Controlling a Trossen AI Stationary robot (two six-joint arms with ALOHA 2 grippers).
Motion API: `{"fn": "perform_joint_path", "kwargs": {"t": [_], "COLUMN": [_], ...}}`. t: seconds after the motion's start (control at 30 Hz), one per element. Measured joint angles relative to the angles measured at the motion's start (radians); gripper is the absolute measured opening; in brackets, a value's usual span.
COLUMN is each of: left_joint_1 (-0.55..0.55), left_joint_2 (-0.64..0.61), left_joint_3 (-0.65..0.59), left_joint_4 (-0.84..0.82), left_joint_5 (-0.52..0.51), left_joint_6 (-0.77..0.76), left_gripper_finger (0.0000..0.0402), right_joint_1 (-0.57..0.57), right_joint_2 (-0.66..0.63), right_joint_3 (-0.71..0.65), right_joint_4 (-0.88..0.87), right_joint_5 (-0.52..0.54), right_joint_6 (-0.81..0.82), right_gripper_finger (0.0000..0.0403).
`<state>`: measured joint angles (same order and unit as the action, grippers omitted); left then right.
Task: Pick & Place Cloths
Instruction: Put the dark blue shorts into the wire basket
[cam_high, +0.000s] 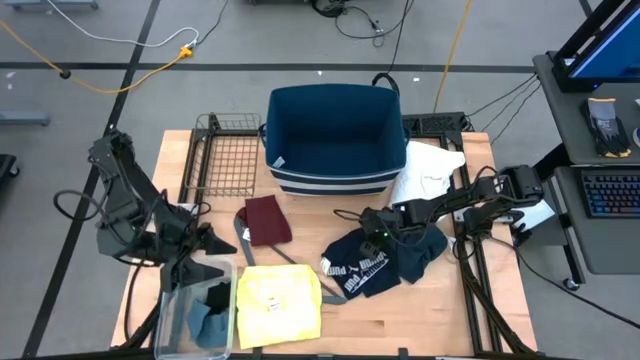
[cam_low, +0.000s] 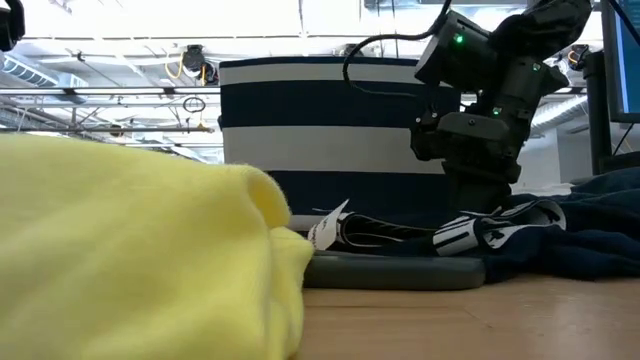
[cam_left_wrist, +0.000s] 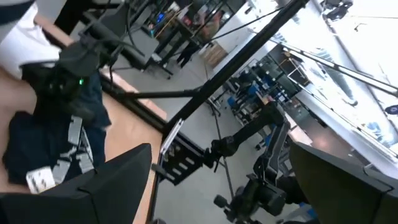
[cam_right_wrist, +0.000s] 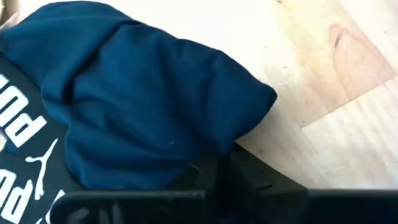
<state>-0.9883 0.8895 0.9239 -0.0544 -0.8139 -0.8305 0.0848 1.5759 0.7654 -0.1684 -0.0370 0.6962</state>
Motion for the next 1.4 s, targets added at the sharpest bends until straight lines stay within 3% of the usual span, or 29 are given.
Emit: {"fn": "perform_joint_path", "kwargs": {"t": [0.43, 0.83, 1.13, 1.4], "left_joint_1": [0.026, 0.026, 0.036, 0.145], "left_joint_2": [0.0, 0.003, 0.052, 0.122], "left_joint_3": [0.0, 0.0, 0.0, 0.0], "left_joint_4": [0.003, 0.004, 0.005, 0.007], "left_joint_5": [0.001, -0.011, -0.117, -0.139], "left_joint_6": [0.025, 0.02, 0.024, 0.036], "left_gripper_finger": [0.0385, 0.0392, 0.0392, 0.0392], "right_joint_1": [0.062, 0.119, 0.168, 0.182], "right_joint_2": [-0.17, -0.398, -0.434, -0.433], "right_joint_3": [0.004, 0.008, 0.009, 0.009], "right_joint_4": [0.039, 0.234, 0.507, 0.66], "right_joint_5": [0.066, 0.141, 0.139, 0.136], "right_joint_6": [0.043, 0.052, 0.043, 0.025], "right_gripper_finger": [0.0002, 0.0001, 0.0001, 0.0]}}
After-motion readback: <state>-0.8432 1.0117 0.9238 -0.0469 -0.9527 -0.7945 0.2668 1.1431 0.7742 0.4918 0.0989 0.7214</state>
